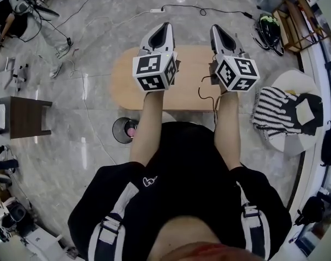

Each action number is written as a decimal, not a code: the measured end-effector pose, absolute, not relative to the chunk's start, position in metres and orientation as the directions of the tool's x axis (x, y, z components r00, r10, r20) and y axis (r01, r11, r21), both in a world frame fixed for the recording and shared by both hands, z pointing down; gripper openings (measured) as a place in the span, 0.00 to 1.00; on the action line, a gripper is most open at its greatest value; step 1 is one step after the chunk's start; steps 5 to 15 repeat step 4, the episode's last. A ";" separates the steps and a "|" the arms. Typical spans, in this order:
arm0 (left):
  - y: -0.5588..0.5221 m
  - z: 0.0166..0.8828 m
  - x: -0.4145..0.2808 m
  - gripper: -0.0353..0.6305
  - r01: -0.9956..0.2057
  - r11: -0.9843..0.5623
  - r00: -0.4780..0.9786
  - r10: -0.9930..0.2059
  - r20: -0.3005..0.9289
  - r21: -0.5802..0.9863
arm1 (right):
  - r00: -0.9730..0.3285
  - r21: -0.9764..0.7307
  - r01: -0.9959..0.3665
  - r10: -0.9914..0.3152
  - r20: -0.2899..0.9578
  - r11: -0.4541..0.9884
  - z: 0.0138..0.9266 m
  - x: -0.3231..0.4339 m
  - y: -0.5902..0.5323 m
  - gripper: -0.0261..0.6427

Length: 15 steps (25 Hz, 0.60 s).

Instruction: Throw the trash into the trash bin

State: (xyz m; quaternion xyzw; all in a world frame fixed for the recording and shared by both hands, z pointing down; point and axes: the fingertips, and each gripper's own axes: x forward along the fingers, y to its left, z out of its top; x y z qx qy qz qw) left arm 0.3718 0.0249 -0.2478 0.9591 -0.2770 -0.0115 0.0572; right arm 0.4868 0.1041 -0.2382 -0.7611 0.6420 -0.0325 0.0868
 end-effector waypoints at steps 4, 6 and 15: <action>0.024 -0.246 0.371 0.07 -0.534 -0.839 0.844 -0.536 0.010 0.107 | 0.170 -0.171 -0.973 -0.983 -0.064 -0.157 -0.237 0.488 0.100 0.06; 0.024 -0.246 0.371 0.07 -0.534 -0.839 0.844 -0.536 0.010 0.107 | 0.170 -0.171 -0.973 -0.983 -0.064 -0.157 -0.237 0.488 0.100 0.06; 0.024 -0.246 0.371 0.07 -0.534 -0.839 0.844 -0.536 0.010 0.107 | 0.170 -0.171 -0.973 -0.983 -0.064 -0.157 -0.237 0.488 0.100 0.06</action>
